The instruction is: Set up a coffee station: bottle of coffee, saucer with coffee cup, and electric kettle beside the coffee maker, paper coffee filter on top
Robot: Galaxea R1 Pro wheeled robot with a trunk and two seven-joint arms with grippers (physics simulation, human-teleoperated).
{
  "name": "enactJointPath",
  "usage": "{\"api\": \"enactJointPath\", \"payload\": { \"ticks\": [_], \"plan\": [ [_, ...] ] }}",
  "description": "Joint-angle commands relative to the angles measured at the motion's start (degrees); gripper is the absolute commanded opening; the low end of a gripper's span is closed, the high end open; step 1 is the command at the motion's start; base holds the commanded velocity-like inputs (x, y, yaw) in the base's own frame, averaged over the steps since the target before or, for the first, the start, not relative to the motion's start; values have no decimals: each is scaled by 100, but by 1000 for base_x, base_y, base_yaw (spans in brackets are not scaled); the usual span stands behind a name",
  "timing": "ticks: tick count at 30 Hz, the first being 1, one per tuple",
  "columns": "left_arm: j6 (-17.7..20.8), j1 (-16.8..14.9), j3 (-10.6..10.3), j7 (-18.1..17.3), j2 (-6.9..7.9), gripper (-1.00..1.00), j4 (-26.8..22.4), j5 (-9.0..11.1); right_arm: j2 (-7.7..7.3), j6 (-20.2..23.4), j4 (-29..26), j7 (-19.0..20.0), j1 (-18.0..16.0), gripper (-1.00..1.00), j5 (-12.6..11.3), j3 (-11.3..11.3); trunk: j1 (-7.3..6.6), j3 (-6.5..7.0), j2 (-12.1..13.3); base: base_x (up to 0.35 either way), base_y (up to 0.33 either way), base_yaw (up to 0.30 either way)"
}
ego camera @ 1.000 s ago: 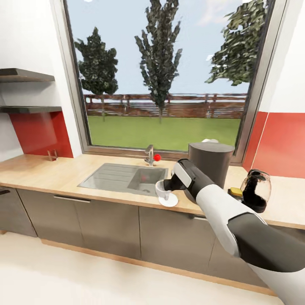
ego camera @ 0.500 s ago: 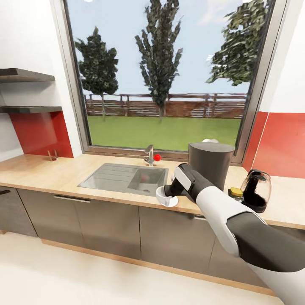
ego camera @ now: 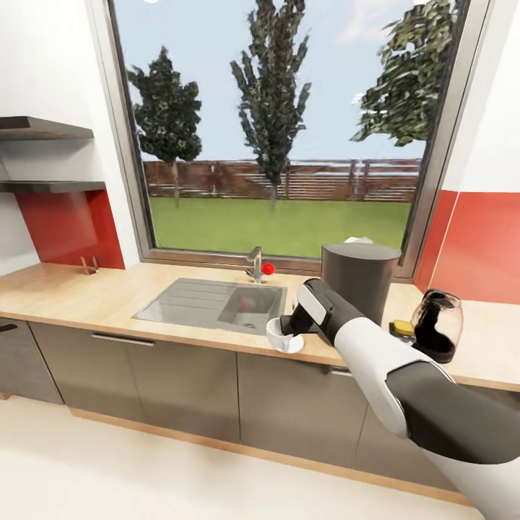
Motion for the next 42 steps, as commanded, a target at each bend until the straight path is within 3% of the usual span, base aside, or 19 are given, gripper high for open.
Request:
{"api": "enactJointPath", "payload": {
  "ticks": [1, 7, 14, 20, 32, 35, 42],
  "plan": [
    [21, 5, 12, -25, 1, 100, -8, 76, 0, 9, -2, -58, -2, -100, -63, 31, 3, -1, -3, 82, 0, 0],
    [41, 5, 12, 132, 7, 100, -8, 104, 0, 9, 1, -123, -2, -100, -47, 43, 3, -1, -3, 147, 0, 0],
    [44, 5, 12, 165, 12, 100, -8, 109, 0, 9, 6, -588, -2, -100, -35, 45, 3, -1, -3, 291, 0, 0],
    [44, 5, 12, 167, 25, 100, -15, 116, 0, 9, 10, -753, -2, -100, -39, 36, 3, -1, -3, 276, 0, 0],
    [42, 5, 12, 168, 67, 100, -9, 150, 0, 9, 93, -713, -11, -100, -97, -33, 3, -1, -3, 20, 0, 0],
    [79, 5, 12, 168, 104, 100, -8, 334, 0, 9, 283, -669, -11, -100, -110, -34, 69, -55, -124, 0, 0, 0],
    [96, 5, 19, 168, 134, 100, -15, 369, 0, 9, 311, -536, -11, -100, -111, -33, 223, -180, -404, 0, 0, 0]
  ]
}}
